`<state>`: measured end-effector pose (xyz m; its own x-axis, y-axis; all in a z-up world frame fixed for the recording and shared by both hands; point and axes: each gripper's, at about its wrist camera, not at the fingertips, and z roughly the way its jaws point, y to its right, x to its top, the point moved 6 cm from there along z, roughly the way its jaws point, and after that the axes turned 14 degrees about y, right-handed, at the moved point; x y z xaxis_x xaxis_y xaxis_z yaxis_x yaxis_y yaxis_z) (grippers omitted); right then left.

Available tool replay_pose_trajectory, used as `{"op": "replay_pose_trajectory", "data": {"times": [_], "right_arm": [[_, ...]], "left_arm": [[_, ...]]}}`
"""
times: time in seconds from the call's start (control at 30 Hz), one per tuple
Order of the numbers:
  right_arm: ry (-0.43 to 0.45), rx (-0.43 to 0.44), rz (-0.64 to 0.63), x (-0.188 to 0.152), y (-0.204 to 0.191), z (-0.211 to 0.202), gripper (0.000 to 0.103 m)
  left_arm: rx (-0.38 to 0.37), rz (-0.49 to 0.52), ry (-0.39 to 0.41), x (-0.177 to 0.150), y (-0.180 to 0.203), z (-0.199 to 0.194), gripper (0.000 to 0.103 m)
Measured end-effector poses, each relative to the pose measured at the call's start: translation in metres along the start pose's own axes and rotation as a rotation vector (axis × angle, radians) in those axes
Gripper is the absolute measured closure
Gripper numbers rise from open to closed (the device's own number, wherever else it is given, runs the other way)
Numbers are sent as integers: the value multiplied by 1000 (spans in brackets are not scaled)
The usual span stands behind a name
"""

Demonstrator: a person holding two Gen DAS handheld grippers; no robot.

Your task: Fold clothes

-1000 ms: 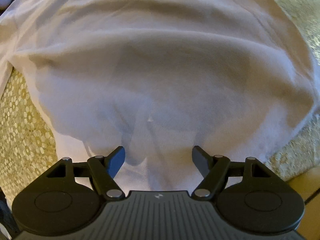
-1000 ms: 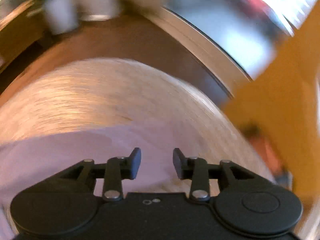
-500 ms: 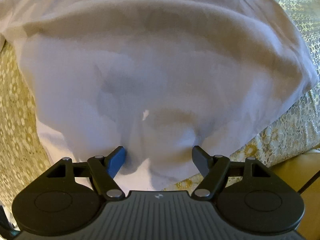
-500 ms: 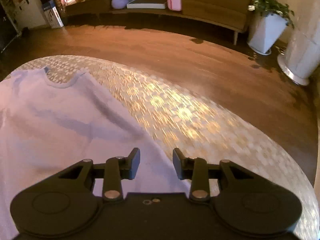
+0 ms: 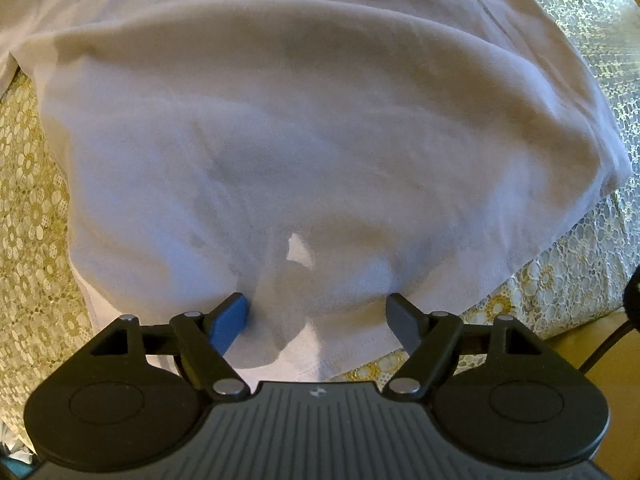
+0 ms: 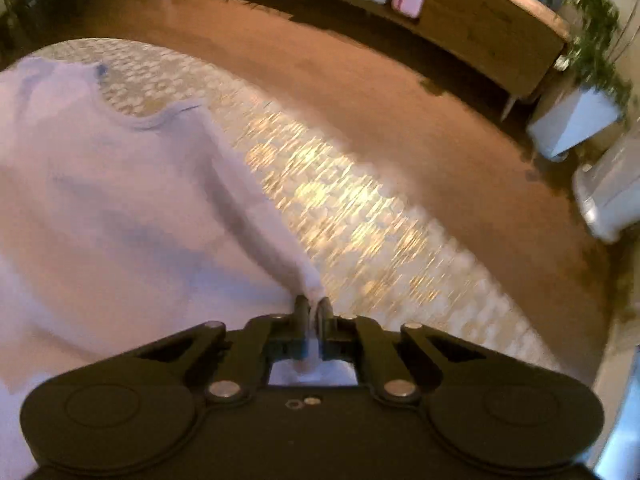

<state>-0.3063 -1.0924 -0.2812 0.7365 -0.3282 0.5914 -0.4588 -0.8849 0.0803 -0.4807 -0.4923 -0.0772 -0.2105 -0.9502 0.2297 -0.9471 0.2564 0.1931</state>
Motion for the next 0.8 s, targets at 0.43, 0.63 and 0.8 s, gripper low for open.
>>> {"op": "replay_pose_trajectory", "data": {"times": [0.43, 0.63, 0.8], "right_arm": [[51, -93, 59, 25, -10, -31, 0], [-27, 96, 20, -18, -92, -80, 0], [-148, 172, -36, -75, -155, -101, 0]], "left_arm": [[2, -25, 62, -39, 9, -10, 21], [4, -169, 114, -64, 4, -32, 21], [129, -287, 172, -105, -51, -53, 21]]}}
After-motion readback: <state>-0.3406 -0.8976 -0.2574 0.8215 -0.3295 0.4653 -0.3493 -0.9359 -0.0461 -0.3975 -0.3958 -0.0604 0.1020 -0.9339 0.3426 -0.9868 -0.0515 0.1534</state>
